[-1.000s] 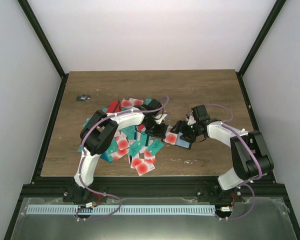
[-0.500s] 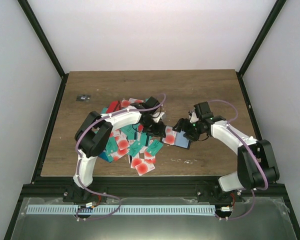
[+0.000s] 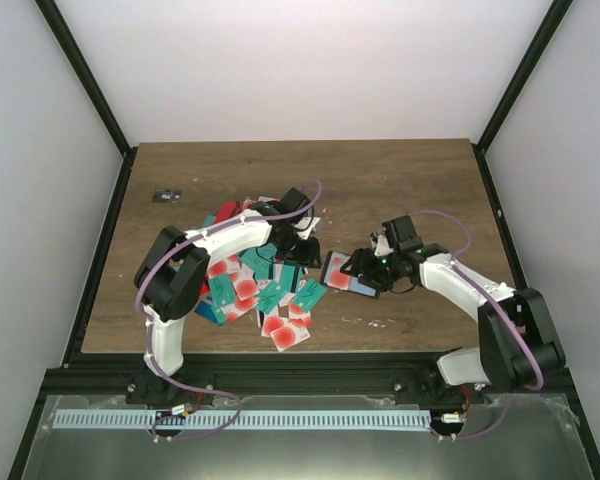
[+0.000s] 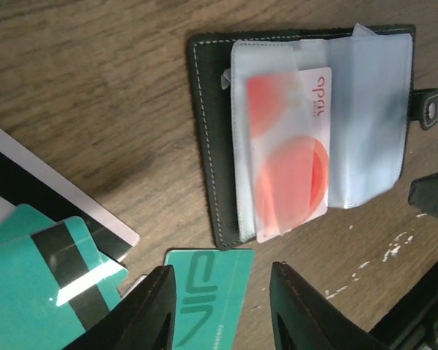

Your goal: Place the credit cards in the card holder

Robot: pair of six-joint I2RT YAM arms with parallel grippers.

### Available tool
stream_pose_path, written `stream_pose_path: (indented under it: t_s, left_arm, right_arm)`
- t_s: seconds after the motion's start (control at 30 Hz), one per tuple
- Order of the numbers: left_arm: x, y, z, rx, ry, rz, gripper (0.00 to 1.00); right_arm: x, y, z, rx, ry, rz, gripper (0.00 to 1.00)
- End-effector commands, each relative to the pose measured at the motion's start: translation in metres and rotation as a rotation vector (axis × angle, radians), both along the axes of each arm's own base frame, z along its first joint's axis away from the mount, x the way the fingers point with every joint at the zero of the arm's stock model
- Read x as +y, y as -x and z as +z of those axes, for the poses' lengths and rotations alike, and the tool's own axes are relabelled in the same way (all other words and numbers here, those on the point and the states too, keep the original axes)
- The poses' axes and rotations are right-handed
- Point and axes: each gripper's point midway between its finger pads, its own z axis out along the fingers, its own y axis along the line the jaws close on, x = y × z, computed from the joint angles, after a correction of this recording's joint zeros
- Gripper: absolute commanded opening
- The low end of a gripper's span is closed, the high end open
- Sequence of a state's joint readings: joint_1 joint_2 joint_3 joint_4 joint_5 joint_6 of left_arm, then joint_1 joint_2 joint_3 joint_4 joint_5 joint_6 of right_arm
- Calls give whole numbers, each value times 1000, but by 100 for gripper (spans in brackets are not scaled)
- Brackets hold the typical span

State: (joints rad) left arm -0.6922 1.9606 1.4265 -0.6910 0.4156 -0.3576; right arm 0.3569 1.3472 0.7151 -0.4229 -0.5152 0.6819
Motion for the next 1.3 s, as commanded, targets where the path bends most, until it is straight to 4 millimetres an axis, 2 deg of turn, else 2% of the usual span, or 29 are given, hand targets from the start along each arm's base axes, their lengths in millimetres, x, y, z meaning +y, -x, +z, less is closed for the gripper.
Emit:
stream_pose_path:
  t_s: [0.0,0.13,0.43,0.8,1.27]
  left_arm:
    - [-4,-16,-8,-28,-11,-9,35]
    - [-8,-31,-21,-37,-55,-19,27]
    - [-14,-40,-45,-4,-77,-37,25]
    - [-14,-32,-63,58,-70,-64,24]
    - [-5,-7,-73,135,-59,-47,21]
  right_arm:
    - [12,-23,6,-52,-43,-24,64]
    - [14,-35,-1,-41,-33,-39,63]
    - [18,-43,-20,-3,-22,-43,63]
    - [23,-47,-37,43,-30,-34,62]
    - [35,-74,-24,17,-52,-37,62]
